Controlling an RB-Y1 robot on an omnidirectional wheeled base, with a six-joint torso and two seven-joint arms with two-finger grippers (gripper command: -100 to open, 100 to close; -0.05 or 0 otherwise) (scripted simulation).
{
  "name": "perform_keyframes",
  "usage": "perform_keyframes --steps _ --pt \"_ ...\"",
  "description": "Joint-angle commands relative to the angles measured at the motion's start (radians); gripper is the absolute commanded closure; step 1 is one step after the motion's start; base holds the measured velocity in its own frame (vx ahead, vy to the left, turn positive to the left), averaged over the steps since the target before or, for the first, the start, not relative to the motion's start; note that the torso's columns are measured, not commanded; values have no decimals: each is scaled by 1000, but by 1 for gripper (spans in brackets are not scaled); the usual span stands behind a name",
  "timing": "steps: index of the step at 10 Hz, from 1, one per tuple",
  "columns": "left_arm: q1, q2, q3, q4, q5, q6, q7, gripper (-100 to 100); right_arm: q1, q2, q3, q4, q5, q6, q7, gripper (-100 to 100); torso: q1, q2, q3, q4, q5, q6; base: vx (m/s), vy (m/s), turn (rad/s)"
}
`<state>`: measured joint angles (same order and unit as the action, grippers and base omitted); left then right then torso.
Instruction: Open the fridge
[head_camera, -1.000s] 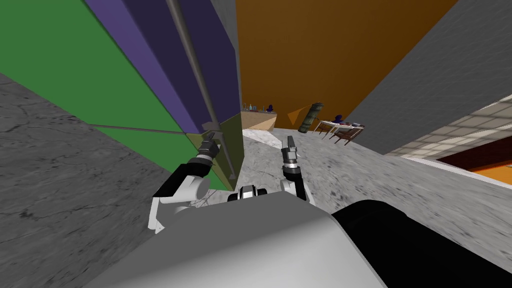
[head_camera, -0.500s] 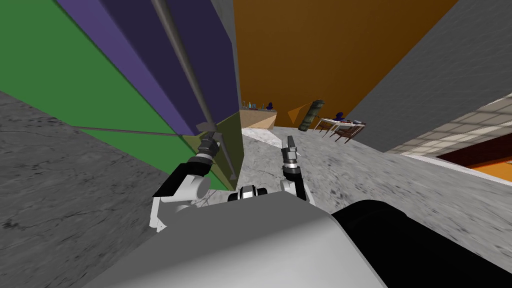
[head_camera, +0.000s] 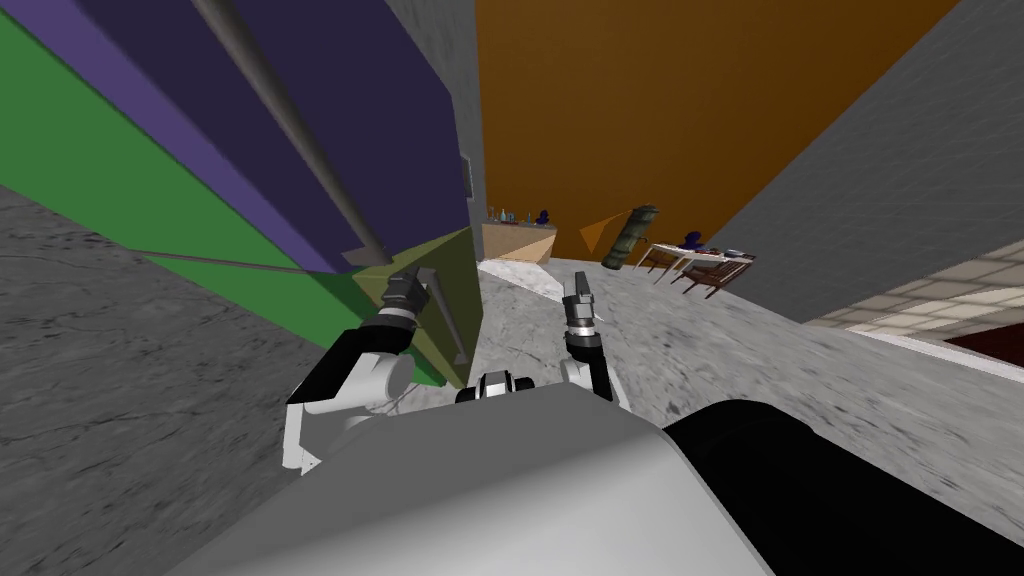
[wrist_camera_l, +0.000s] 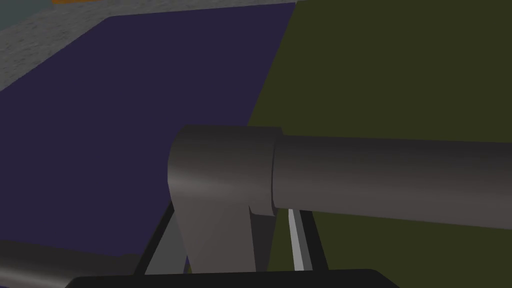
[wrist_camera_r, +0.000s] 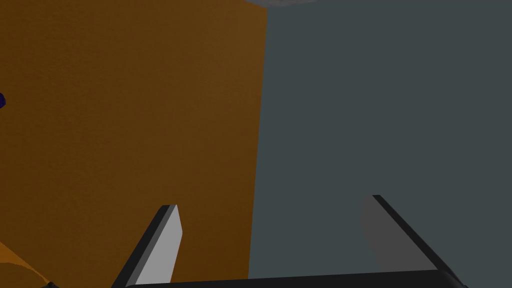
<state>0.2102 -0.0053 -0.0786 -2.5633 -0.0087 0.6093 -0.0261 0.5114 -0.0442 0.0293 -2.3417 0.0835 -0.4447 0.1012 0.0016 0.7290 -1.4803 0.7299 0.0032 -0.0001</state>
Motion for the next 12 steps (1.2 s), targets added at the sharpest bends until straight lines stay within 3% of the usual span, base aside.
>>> perform_keyframes --steps 1,8,10,11,12 --pt "8 -10 25 -2 -19 22 9 100 0 0 0 0 0 0 0 0 5 1 0 1 1 1 29 -272 87" --pt "31 -41 95 -37 -79 48 34 100 0 0 0 0 0 0 0 0 1 3 3 1 1 0 55 -298 112" --pt "25 -37 96 -45 -73 30 35 100 0 0 0 0 0 0 0 0 6 9 7 1 3 -1 27 -196 35" --pt "23 -38 112 -43 -84 32 46 100 0 -1 0 0 0 0 0 0 14 11 7 5 4 -2 93 -196 103" --pt "21 -38 129 -41 -96 36 57 100 0 0 0 0 0 0 0 0 7 5 3 6 1 -2 182 -344 215"
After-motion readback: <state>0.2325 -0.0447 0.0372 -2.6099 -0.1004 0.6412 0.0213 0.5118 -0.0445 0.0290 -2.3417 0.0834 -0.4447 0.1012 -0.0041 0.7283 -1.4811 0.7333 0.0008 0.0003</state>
